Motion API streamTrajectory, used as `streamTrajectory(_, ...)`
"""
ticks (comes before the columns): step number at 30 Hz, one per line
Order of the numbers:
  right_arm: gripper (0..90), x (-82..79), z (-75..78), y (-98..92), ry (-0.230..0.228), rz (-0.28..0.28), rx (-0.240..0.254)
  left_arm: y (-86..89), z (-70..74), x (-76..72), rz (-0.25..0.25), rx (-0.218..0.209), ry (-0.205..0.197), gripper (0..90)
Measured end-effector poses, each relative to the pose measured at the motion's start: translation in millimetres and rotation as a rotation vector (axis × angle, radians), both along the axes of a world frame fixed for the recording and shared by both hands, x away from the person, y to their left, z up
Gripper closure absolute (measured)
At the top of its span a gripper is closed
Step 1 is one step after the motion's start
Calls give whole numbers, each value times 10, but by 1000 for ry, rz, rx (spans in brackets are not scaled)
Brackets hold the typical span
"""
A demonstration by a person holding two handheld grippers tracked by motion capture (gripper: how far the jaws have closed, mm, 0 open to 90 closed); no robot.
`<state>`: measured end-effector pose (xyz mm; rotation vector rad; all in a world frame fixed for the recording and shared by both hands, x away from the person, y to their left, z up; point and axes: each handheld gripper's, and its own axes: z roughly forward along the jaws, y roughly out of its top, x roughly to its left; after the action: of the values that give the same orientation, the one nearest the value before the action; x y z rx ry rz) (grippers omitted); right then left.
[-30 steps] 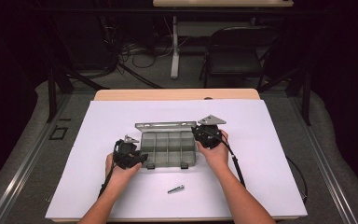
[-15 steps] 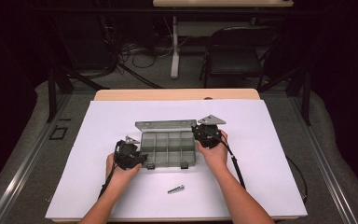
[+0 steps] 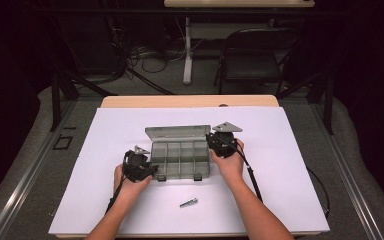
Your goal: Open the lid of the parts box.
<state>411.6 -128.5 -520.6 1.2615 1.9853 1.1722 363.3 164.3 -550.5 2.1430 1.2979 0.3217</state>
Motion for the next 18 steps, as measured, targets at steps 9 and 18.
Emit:
streamTrajectory(9,844,29,6,8,15,-24,19,-1,-1,-2,2,0,-1,665)
streamTrajectory(18,858,90,50,44,42,-49,-1,-1,-2,-1,6,-2,-1,667)
